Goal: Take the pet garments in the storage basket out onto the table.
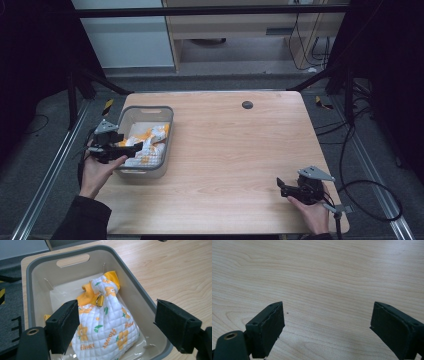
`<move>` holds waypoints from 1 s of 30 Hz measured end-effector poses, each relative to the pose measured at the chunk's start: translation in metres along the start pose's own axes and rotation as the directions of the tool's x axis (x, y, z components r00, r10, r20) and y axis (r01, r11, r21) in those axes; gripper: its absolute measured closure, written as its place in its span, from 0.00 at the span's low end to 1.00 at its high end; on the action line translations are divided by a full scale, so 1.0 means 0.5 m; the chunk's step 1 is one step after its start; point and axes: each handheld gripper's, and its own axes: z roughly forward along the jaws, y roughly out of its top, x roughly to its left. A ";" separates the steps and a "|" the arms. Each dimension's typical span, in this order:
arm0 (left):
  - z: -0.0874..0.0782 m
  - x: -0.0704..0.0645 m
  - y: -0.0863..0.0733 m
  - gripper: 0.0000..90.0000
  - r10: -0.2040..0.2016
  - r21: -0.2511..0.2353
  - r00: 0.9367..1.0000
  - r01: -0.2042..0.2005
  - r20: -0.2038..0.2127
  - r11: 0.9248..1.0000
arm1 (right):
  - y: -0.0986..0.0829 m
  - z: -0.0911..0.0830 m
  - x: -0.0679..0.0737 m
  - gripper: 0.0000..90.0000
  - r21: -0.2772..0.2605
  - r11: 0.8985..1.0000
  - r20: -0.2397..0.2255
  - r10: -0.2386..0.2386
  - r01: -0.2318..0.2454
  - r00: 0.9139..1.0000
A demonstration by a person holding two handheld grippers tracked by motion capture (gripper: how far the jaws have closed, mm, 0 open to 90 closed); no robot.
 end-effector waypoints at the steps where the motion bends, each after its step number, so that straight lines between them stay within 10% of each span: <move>1: 0.000 0.000 0.000 0.22 0.000 0.000 1.000 0.000 0.000 1.000 | 0.000 0.000 0.000 0.13 0.001 1.000 0.000 -0.001 0.001 1.000; 30: 0.086 0.023 0.027 0.23 0.009 0.194 1.000 -0.011 0.011 0.981 | 0.001 0.003 0.002 0.13 0.013 1.000 -0.011 -0.010 0.010 1.000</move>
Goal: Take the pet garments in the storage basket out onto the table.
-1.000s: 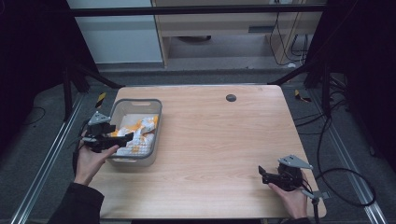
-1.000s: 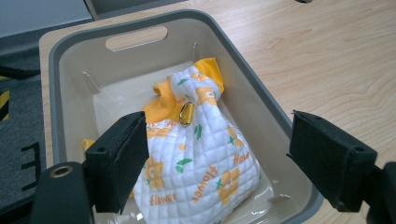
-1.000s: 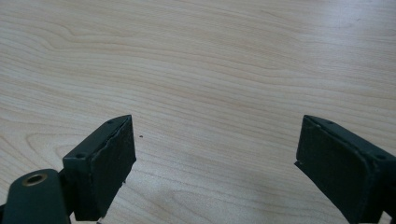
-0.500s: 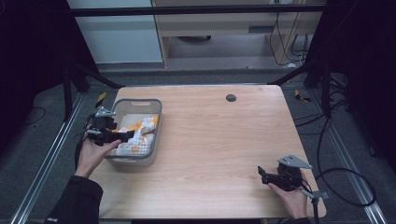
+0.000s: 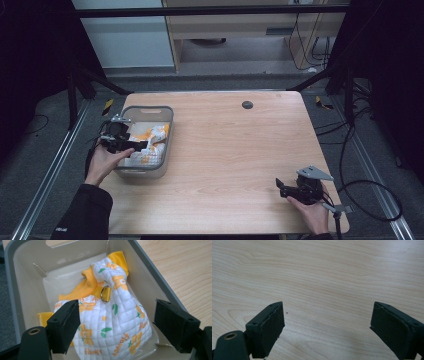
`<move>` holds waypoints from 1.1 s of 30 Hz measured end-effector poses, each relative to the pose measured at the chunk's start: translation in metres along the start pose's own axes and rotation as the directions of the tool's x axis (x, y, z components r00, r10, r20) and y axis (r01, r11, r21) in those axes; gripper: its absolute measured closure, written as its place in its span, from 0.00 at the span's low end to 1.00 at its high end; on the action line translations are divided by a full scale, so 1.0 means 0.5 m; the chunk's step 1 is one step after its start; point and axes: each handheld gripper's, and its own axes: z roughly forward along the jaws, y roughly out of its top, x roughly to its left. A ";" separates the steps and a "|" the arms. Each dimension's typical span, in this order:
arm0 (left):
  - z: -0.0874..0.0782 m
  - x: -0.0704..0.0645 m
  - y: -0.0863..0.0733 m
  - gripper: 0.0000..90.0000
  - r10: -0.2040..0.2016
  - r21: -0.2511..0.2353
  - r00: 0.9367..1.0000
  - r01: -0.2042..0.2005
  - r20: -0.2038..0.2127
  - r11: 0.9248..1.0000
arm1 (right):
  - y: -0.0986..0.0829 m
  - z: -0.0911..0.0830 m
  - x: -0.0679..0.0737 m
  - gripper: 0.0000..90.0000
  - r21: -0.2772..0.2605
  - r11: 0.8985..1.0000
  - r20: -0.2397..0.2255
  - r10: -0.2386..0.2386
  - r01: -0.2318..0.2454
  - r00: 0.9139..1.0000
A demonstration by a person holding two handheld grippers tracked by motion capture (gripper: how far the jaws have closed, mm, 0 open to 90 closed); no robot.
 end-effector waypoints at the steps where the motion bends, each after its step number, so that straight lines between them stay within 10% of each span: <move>1: 0.003 0.000 0.001 0.23 0.001 0.009 1.000 -0.001 0.002 1.000 | 0.000 0.000 0.000 0.13 0.001 1.000 0.000 0.001 -0.001 1.000; 33: 0.082 -0.009 0.005 0.29 0.061 0.148 0.998 -0.062 0.017 0.987 | -0.002 0.006 0.002 0.13 0.024 1.000 -0.012 -0.008 0.008 1.000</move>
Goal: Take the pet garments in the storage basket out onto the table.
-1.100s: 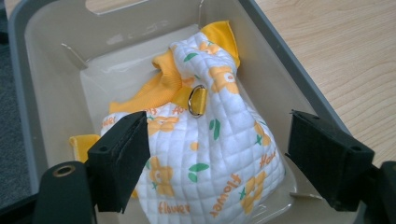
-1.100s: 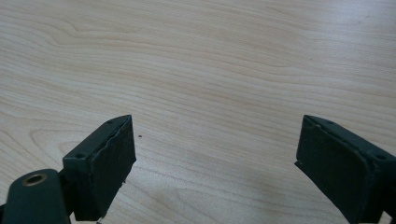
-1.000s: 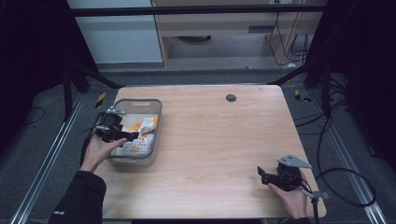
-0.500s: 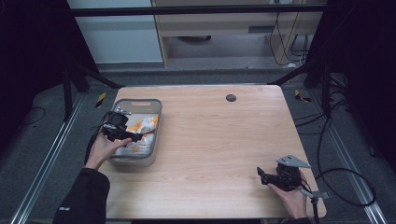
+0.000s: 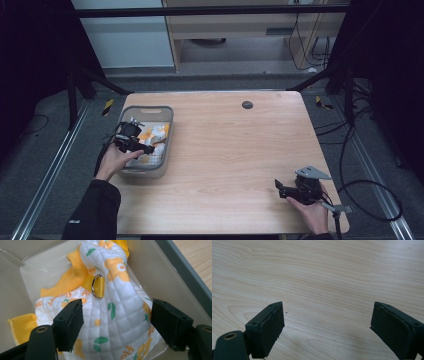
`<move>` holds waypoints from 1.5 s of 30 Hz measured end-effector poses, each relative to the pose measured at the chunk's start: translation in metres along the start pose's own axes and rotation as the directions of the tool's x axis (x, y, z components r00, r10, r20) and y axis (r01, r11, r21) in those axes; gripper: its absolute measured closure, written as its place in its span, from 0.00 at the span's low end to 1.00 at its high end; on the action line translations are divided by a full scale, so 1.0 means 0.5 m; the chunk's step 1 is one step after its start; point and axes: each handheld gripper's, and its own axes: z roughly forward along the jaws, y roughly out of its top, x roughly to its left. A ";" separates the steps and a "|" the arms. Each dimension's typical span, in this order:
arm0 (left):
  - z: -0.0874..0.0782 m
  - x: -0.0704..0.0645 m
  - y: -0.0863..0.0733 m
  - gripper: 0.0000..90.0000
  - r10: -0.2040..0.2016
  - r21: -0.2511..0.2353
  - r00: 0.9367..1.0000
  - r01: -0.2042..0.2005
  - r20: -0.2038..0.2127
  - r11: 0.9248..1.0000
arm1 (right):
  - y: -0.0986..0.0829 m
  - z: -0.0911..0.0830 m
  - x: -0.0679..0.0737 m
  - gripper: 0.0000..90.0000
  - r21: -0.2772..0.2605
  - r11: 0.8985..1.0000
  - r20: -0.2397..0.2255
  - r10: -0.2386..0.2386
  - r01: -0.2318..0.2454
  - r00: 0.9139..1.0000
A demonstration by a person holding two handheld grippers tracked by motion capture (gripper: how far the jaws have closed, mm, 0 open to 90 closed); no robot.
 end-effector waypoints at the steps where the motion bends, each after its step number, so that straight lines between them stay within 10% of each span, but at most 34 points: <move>1: 0.003 0.000 0.001 0.30 0.003 0.006 1.000 -0.003 0.004 1.000 | 0.000 0.000 0.000 0.13 0.000 1.000 0.001 -0.001 0.001 1.000; 26: 0.022 0.001 0.006 0.80 -0.025 0.087 0.999 0.023 0.024 0.996 | -0.001 0.003 0.002 0.12 0.017 1.000 -0.004 0.001 -0.001 1.000; 45: -0.041 0.008 0.010 0.85 -0.028 0.030 1.000 0.028 0.003 0.999 | -0.001 0.003 0.003 0.12 0.021 1.000 -0.002 -0.003 0.003 1.000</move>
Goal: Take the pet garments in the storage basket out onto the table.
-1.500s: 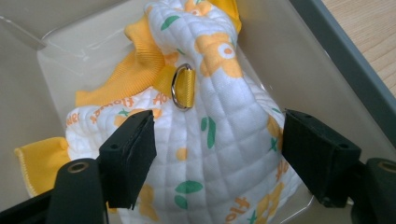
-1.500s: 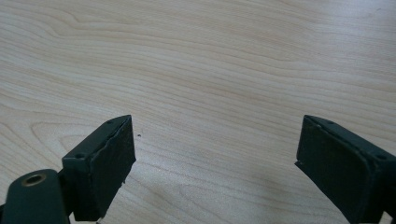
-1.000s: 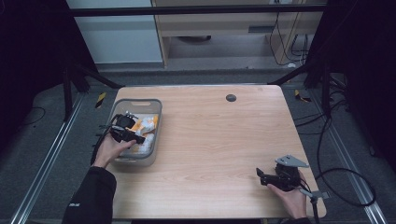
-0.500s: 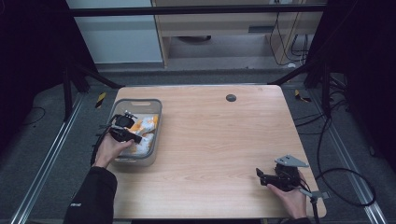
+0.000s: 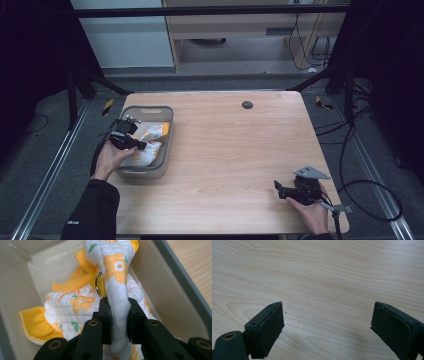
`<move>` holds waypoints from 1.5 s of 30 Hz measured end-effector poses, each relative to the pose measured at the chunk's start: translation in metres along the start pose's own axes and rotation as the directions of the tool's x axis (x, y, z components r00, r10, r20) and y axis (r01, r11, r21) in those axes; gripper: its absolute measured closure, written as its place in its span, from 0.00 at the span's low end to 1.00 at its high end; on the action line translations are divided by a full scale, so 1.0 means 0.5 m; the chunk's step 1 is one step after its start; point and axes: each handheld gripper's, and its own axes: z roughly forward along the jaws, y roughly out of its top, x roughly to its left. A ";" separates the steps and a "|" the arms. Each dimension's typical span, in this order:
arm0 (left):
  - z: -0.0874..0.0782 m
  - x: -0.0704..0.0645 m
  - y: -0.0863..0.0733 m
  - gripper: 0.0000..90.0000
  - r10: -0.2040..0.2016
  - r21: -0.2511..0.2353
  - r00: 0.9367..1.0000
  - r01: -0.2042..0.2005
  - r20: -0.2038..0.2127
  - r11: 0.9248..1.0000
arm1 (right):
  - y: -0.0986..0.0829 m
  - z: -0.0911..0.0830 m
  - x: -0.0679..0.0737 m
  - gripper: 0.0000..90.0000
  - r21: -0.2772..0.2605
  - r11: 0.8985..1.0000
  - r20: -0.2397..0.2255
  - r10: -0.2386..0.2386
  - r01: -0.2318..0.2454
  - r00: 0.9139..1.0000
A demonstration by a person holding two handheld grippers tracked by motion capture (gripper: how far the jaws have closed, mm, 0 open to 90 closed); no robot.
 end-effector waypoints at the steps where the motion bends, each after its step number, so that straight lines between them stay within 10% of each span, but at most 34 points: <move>1: -0.006 0.000 0.000 0.85 -0.003 -0.009 1.000 0.003 0.002 1.000 | 0.000 0.000 0.000 0.12 0.000 1.000 0.000 0.000 0.000 1.000; 45: -0.181 -0.043 0.036 0.87 0.100 -0.125 0.995 -0.103 -0.026 0.987 | 0.000 -0.001 0.001 0.12 -0.002 1.000 0.001 -0.006 0.006 1.000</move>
